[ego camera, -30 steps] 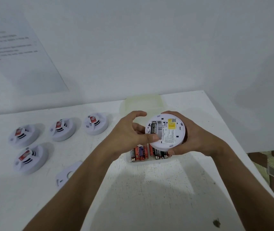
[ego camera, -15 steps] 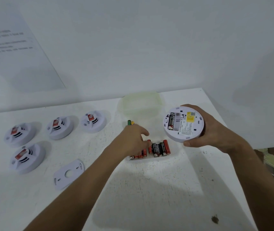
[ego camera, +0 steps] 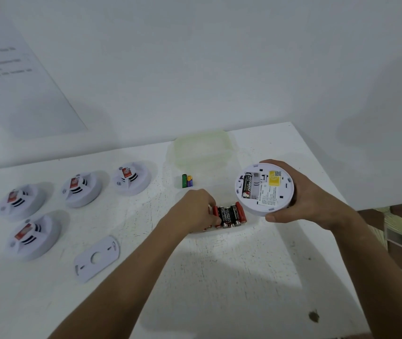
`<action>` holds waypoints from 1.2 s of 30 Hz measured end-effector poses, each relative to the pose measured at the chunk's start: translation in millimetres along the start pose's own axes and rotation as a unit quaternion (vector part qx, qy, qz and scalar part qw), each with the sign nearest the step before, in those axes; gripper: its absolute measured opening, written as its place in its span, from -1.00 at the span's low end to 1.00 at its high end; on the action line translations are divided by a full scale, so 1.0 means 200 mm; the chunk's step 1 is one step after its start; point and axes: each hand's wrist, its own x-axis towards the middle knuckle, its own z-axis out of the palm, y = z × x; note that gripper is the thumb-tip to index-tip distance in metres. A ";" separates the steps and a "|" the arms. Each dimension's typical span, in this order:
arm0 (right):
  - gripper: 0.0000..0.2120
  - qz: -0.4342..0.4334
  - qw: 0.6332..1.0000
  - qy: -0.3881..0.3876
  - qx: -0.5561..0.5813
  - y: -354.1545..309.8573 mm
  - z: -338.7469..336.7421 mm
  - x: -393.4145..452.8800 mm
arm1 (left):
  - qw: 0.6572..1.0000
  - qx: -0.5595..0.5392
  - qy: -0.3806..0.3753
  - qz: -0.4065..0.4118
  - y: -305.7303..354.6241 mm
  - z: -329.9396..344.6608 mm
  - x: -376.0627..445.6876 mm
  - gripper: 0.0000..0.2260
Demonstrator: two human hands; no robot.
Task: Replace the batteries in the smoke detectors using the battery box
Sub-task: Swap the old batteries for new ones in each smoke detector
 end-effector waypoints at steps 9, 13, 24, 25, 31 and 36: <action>-0.15 -0.001 1.000 -0.007 0.006 -0.01 0.01 0.03 | 0.989 -0.121 0.089 -0.003 -0.01 -0.02 -0.03 -0.87; -0.15 -0.002 1.000 -0.011 0.001 -0.01 0.02 0.05 | 0.967 -0.203 0.150 -0.014 0.00 -0.04 -0.06 -0.92; -0.13 -0.014 0.999 -0.036 0.001 -0.05 0.09 0.11 | 0.916 -0.362 0.142 0.100 0.10 -0.26 -0.19 -0.69; -0.12 -0.015 0.999 -0.039 -0.002 -0.05 0.10 0.12 | 0.914 -0.375 0.123 0.099 0.12 -0.27 -0.19 -0.69; -0.14 -0.028 0.997 -0.070 -0.001 -0.10 0.15 0.15 | 0.922 -0.329 0.185 0.081 0.11 -0.30 -0.18 -0.71; -0.13 -0.016 0.996 -0.083 0.001 -0.11 0.19 0.16 | 0.919 -0.298 0.238 0.106 0.09 -0.27 -0.20 -0.90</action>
